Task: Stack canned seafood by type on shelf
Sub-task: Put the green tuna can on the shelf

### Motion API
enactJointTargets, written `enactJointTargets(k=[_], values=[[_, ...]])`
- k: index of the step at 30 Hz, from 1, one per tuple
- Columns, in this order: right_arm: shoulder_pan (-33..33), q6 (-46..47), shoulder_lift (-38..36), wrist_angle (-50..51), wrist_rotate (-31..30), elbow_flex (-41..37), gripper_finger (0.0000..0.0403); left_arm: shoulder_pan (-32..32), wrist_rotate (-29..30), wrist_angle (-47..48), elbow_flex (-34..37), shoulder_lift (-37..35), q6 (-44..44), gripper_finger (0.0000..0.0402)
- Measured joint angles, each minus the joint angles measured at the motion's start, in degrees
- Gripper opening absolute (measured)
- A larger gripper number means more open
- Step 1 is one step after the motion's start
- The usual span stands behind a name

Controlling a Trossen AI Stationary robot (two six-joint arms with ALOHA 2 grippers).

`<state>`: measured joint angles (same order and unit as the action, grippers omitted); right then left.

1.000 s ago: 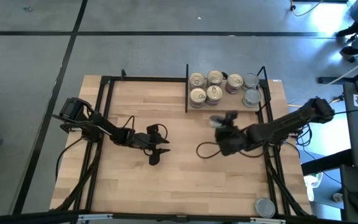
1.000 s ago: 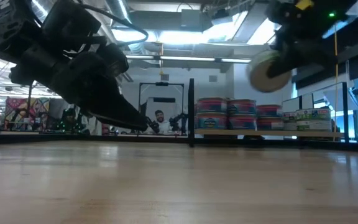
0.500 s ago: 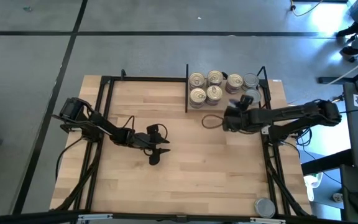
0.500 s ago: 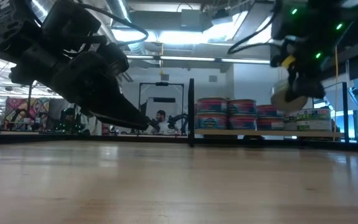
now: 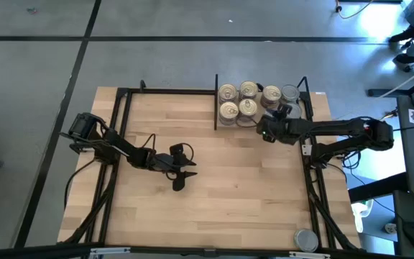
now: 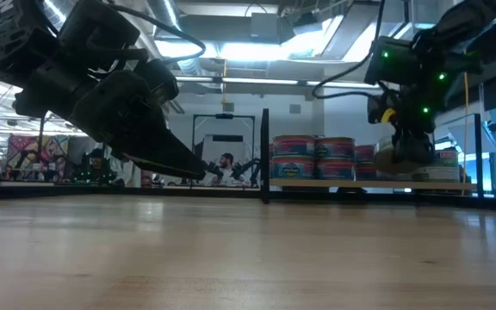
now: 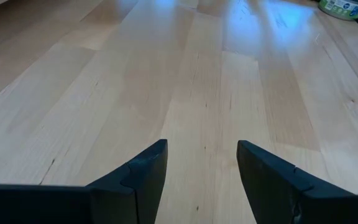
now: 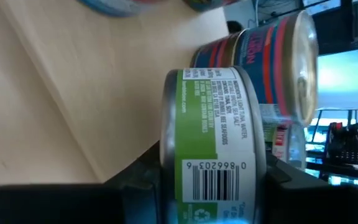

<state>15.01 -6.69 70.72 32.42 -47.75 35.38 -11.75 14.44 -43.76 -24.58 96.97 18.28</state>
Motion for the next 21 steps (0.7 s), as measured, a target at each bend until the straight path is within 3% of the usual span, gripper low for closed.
enactJointTargets(k=[11,21], values=[[5.3,-3.6,0.0,-4.2,4.8,-1.6,0.0136,0.0,0.0,0.0,0.0,0.0,0.0,0.0192],[6.6,-4.1,0.0,-8.9,10.7,-1.5,0.0249,0.0,0.0,0.1,0.0,0.0,0.6,0.0192]])
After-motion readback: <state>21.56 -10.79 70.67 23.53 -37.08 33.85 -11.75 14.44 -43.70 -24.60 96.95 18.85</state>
